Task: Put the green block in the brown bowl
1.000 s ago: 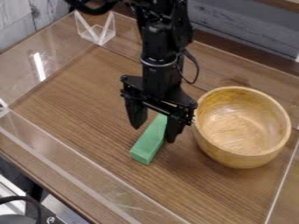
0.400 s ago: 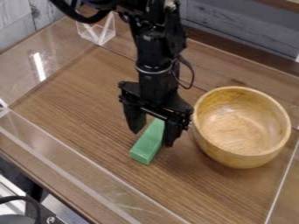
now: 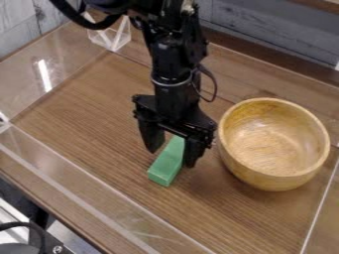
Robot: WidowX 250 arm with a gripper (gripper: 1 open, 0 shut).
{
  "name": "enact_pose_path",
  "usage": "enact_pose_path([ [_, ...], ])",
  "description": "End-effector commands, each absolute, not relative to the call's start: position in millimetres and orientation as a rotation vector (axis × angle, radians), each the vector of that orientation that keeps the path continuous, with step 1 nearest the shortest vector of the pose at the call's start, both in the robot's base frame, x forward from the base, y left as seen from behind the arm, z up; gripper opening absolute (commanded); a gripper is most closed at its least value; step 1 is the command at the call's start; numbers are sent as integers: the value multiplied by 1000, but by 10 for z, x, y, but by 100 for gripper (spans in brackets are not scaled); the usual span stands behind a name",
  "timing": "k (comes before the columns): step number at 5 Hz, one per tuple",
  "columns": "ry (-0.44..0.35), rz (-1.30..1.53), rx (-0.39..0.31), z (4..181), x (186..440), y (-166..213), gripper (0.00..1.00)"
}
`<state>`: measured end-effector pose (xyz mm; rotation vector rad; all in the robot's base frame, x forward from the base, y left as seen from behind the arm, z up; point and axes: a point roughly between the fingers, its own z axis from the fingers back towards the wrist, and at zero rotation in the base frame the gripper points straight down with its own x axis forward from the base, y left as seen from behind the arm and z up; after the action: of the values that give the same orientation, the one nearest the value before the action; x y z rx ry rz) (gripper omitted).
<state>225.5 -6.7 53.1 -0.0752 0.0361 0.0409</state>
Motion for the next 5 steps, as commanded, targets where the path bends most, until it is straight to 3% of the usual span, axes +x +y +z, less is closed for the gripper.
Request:
enact_pose_path([
  [1,-17,37,-83,617,2316,-37,100],
  [5,-22,38,-86,421,2345,1,100],
])
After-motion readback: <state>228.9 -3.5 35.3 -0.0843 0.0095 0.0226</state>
